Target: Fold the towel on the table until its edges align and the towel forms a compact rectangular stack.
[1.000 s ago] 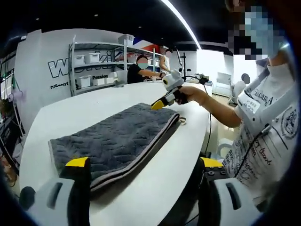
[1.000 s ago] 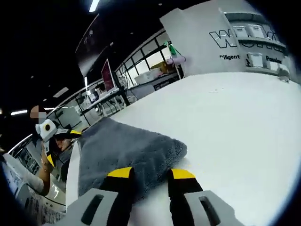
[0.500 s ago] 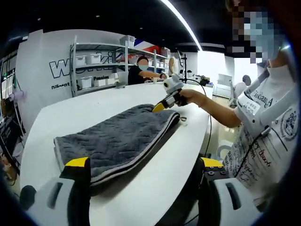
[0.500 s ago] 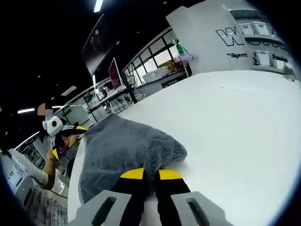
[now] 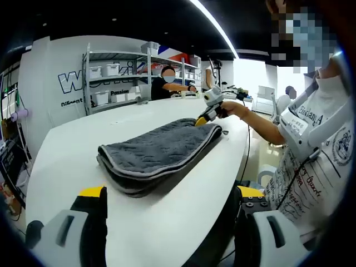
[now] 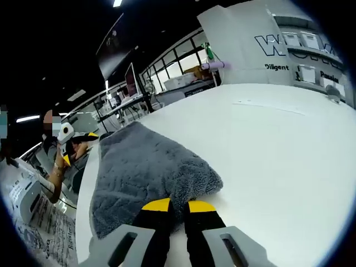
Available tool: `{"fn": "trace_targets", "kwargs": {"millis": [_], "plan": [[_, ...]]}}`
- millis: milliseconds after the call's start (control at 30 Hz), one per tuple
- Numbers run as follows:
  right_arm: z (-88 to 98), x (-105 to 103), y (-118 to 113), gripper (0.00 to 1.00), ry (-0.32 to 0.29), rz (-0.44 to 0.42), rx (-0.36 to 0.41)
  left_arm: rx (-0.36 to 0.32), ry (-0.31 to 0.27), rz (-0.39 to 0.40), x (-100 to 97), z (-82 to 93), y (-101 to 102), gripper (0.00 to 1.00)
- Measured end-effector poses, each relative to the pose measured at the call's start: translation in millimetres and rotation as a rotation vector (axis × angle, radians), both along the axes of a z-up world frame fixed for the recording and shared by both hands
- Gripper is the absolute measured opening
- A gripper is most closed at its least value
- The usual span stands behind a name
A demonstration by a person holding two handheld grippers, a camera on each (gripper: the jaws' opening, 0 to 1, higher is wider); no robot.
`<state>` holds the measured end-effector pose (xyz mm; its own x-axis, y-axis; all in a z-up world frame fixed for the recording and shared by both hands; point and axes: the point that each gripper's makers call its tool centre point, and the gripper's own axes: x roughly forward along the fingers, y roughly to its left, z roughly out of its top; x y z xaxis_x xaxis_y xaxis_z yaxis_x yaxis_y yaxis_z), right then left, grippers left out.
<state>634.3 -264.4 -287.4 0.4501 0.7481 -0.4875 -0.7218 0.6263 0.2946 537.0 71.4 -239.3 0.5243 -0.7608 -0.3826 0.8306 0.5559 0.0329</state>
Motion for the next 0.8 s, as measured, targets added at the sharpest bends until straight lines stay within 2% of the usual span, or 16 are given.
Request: {"fn": "trace_targets", "kwargs": {"millis": [233, 267, 433, 733, 800], "plan": [[-0.2, -6.6, -55.9, 0.1, -0.017, -0.02, -0.075, 0.007, 0.0, -0.003, -4.1, -6.3, -3.3, 0.99], [-0.1, -4.2, -65.1, 0.11, -0.042, -0.025, -0.099, 0.006, 0.0, -0.001, -4.6, -7.3, -2.5, 0.99], [-0.3, -1.0, -99.7, 0.11, -0.033, -0.069, -0.133, -0.001, -0.005, 0.002, -4.4, -5.2, -1.3, 0.99], [-1.4, 0.7, -145.7, 0.12, -0.014, -0.078, -0.192, -0.002, 0.011, 0.001, -1.2, -7.5, 3.5, 0.99], [-2.0, 1.9, -161.9, 0.12, -0.003, -0.077, -0.254, -0.005, 0.01, 0.0, -0.5, -5.6, 5.1, 0.99]]}}
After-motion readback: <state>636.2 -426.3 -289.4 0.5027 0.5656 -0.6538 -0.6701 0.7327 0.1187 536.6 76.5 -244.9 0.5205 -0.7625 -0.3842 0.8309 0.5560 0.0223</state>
